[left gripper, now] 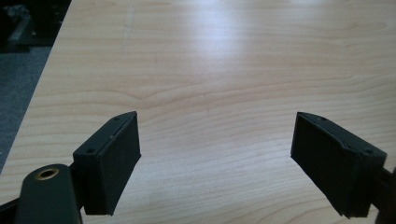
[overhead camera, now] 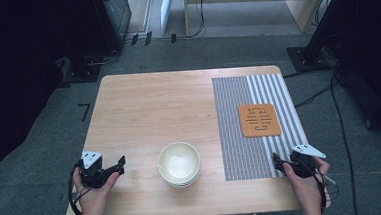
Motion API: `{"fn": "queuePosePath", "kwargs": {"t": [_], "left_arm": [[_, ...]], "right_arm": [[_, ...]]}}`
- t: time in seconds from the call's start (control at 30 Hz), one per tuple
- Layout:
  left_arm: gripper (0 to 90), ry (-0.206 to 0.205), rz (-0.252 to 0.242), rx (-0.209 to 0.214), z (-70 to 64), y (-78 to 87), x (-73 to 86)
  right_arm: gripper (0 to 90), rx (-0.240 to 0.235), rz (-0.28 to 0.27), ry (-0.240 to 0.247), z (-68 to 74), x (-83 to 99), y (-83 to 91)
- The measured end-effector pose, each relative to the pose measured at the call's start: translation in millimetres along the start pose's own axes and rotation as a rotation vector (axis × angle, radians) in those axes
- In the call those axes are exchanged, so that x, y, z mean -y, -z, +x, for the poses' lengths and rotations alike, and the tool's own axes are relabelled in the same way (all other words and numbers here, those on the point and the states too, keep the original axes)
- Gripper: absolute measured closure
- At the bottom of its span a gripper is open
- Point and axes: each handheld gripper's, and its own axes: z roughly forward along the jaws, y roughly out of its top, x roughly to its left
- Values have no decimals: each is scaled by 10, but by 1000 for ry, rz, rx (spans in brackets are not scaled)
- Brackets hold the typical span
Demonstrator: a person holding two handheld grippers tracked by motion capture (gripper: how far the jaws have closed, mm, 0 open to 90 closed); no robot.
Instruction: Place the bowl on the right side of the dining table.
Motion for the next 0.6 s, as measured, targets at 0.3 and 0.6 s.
{"fn": "queuePosePath", "kwargs": {"t": [0.3, 0.6], "left_arm": [[155, -8, -30, 19, -70, 85, -89], [156, -54, -25, 64, -252, 90, -122]], "right_arm": [[242, 0, 0, 0, -1, -1, -1], [246, 7, -2, -7, 6, -3, -2]]}}
